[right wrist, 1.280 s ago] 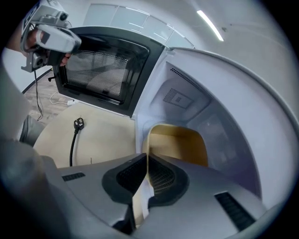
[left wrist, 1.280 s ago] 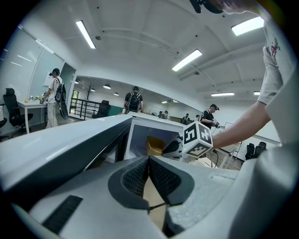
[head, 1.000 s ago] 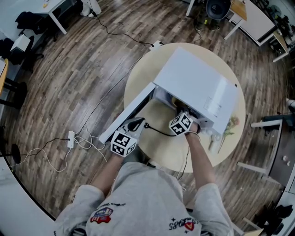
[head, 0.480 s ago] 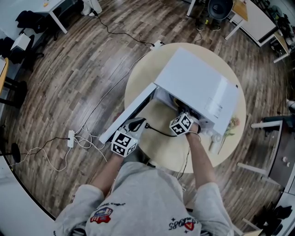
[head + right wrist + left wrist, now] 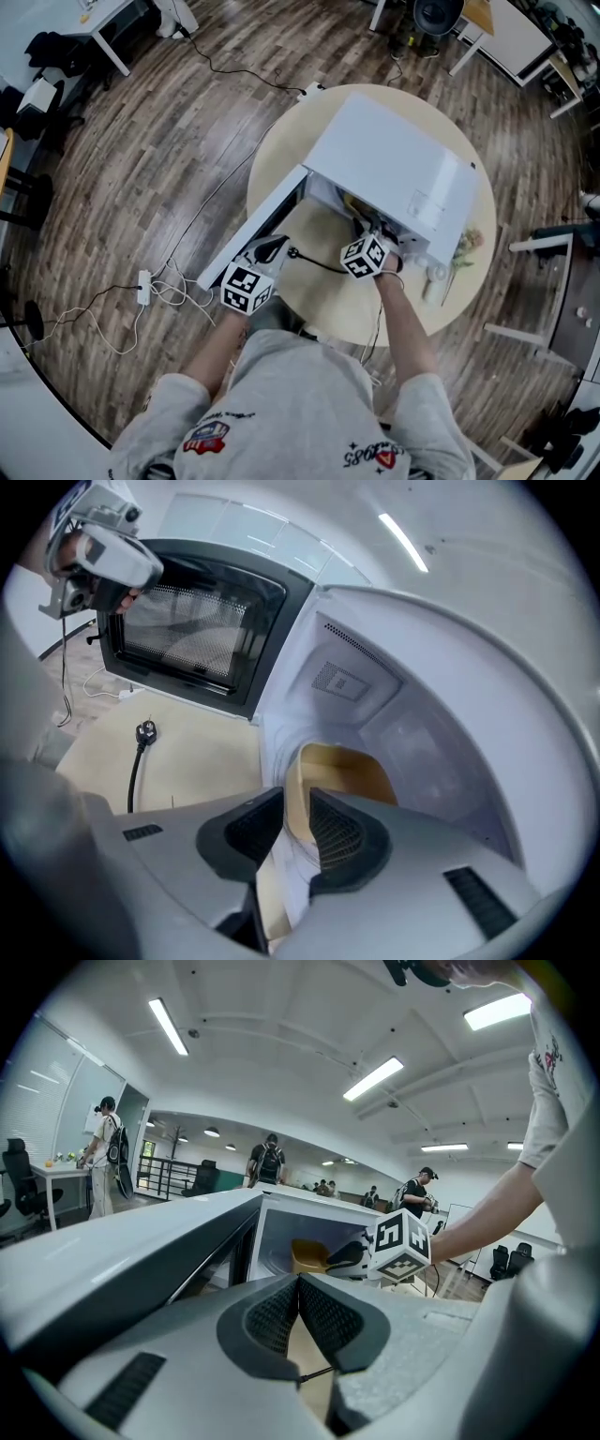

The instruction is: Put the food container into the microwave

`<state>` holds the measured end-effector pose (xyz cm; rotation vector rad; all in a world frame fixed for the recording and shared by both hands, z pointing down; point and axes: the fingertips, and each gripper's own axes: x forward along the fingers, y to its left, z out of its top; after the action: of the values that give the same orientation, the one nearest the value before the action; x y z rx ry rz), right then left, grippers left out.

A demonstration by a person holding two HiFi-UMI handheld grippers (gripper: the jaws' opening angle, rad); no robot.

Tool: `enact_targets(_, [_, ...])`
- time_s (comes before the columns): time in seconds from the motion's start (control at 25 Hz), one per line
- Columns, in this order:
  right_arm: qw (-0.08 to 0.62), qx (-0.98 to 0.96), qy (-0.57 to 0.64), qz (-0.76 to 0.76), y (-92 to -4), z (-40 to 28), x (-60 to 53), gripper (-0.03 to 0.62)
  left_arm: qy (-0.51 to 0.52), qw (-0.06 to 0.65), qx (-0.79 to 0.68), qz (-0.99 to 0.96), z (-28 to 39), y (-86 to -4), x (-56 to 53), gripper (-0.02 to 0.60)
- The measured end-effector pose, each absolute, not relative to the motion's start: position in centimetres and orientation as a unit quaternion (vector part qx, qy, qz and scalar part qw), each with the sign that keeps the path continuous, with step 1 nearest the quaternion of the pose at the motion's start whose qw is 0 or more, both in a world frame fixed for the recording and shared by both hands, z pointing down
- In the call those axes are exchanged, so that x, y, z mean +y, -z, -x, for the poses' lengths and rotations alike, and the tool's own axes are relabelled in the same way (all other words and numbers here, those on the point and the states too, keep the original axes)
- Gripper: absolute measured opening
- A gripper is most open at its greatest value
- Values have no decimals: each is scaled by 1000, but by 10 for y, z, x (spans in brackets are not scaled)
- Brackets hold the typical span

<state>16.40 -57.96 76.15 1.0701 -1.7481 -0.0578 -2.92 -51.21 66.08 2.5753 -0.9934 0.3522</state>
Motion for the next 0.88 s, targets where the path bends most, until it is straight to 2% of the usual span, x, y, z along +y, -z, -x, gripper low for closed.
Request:
enact_targets(0.44, [435,-752,9,-495,-713,-163,-532,78,-111,164,-381,-903,34,-637,-496,5])
enact_targets(0.88, [370,-767,-37,-523,-680,-188,-463,8,-103,134,-382,-909,12,-604,-455,5])
